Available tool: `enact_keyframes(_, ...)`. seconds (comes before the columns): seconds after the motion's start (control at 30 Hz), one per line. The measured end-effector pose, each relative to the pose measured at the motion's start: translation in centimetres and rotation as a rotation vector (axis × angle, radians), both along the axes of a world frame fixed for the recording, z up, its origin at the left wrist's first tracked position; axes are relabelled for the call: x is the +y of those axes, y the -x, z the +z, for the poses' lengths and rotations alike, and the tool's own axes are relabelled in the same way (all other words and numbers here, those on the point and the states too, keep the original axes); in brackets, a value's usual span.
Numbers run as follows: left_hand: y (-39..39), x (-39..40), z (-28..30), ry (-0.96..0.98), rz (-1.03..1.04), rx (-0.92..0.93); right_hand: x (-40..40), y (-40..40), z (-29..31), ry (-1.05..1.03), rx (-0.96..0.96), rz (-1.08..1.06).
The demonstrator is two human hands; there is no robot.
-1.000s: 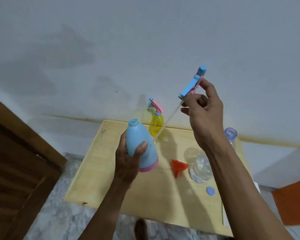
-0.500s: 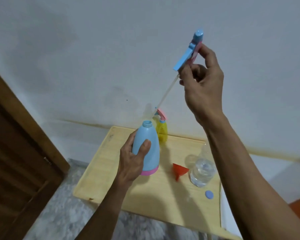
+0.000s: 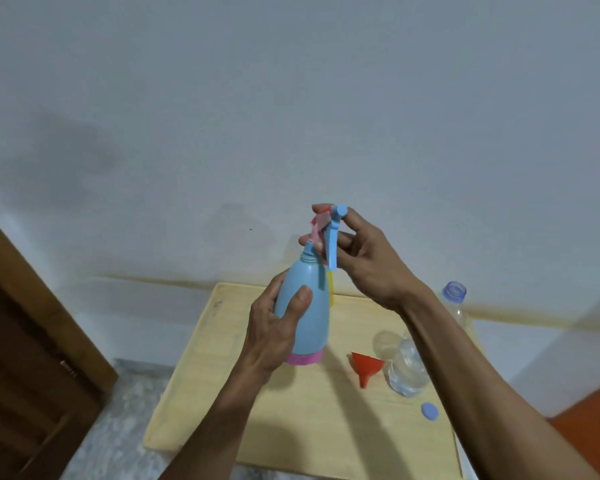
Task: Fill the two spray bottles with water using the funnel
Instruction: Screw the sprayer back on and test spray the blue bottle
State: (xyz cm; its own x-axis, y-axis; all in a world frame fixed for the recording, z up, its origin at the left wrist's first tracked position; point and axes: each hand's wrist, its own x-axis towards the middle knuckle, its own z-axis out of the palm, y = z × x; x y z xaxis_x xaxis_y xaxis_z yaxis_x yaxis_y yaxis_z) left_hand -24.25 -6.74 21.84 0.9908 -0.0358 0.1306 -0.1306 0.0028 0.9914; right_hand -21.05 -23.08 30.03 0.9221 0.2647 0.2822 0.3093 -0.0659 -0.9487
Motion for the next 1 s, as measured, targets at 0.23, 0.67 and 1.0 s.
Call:
enact_keyframes(0.23, -1.1, 0.1, -0.2, -0.020, -0.073, 0.019, 0.0, 0.3, -0.1, -0.022, 0.006, -0.032)
enact_keyframes(0.67, -1.9, -1.0, 0.1, -0.019, -0.124, 0.031, -0.1, 0.1, -1.0, -0.125, 0.101, -0.187)
enact_keyframes(1.0, -2.7, -1.4, 0.5, -0.007, -0.100, 0.017, 1.6, -0.1, -2.5, -0.422, 0.196, -0.303)
